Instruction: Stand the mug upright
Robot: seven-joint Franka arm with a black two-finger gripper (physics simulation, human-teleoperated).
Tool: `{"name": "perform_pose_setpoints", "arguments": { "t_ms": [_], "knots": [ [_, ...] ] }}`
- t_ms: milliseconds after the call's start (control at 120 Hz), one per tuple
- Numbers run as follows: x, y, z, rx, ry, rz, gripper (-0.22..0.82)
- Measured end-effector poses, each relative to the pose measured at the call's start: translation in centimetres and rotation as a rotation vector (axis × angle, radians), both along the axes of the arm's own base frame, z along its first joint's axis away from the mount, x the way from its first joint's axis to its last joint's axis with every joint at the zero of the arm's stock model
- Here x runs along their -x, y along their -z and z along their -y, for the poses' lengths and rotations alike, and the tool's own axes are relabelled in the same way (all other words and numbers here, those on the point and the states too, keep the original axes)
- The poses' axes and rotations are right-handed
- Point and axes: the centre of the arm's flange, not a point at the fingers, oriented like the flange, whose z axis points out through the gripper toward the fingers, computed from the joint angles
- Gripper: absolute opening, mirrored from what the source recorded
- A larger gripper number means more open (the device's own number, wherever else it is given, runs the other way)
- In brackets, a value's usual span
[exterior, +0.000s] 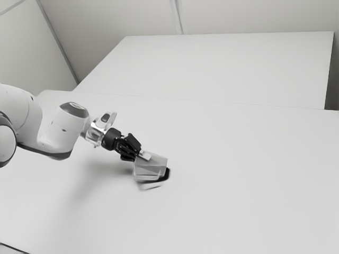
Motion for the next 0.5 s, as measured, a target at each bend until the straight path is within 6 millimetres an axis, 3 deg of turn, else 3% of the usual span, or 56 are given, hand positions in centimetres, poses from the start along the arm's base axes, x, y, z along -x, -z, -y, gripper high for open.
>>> {"name": "perform_pose_setpoints", "arguments": {
  "t_ms": [200, 300, 400, 500],
  "knots": [
    [0.0, -1.9, 0.3, -0.022, 0.042, 0.037, -0.15],
    [-0.1, -5.2, 0.2, -0.114, 0.120, 0.073, -0.16],
    [0.0, -9.7, 1.4, -0.266, 0.231, 0.118, -0.17],
    [0.1, -11.6, 2.5, -0.439, 0.315, 0.143, -0.17]
  ]
}}
